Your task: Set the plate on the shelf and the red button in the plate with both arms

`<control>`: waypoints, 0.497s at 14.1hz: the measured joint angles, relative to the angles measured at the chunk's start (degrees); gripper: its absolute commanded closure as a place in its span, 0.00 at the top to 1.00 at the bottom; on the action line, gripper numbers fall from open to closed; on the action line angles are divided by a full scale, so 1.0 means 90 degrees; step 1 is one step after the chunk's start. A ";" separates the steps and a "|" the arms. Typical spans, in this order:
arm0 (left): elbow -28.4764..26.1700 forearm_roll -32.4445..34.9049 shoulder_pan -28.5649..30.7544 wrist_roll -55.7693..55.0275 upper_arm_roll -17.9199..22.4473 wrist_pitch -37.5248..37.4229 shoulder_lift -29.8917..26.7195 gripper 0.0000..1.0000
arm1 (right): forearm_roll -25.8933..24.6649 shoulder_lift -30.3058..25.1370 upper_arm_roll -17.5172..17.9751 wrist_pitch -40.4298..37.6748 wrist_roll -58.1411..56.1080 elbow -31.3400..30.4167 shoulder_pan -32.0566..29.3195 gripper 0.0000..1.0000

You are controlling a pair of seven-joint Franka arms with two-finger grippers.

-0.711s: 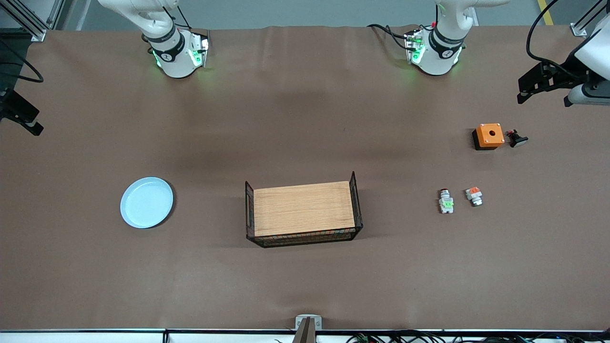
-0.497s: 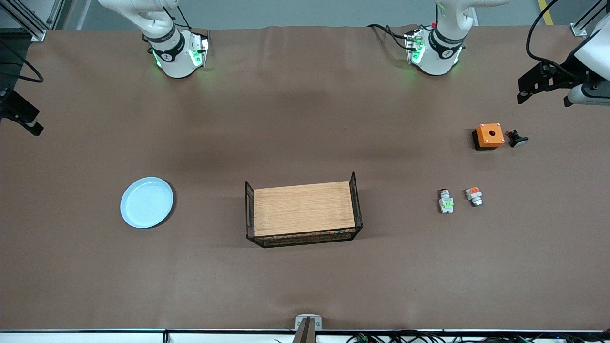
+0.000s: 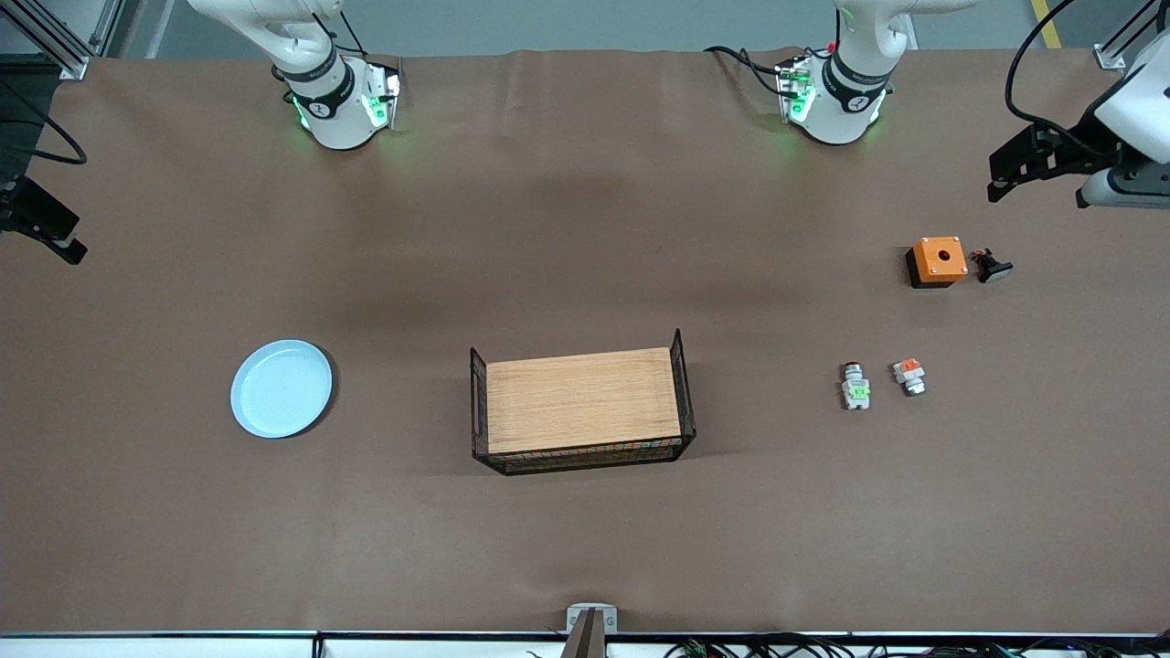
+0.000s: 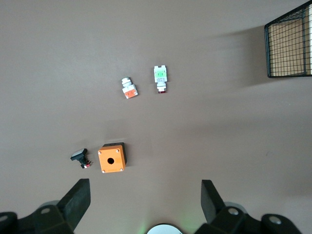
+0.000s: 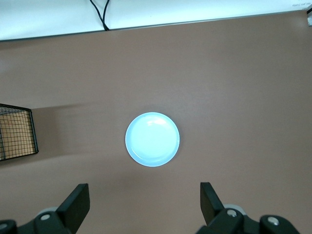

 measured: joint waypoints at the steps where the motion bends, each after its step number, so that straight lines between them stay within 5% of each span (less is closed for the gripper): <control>1: -0.0076 0.0000 -0.0002 0.0000 -0.0001 0.0118 0.0135 1.00 | 0.0000 0.0081 0.0000 0.0000 0.0000 -0.0002 -0.0004 1.00; 7: -0.2102 -0.0001 0.0003 0.0000 -0.0002 0.3344 0.0994 1.00 | -0.0002 0.1059 -0.0005 0.0181 -0.0017 -0.0235 -0.0286 1.00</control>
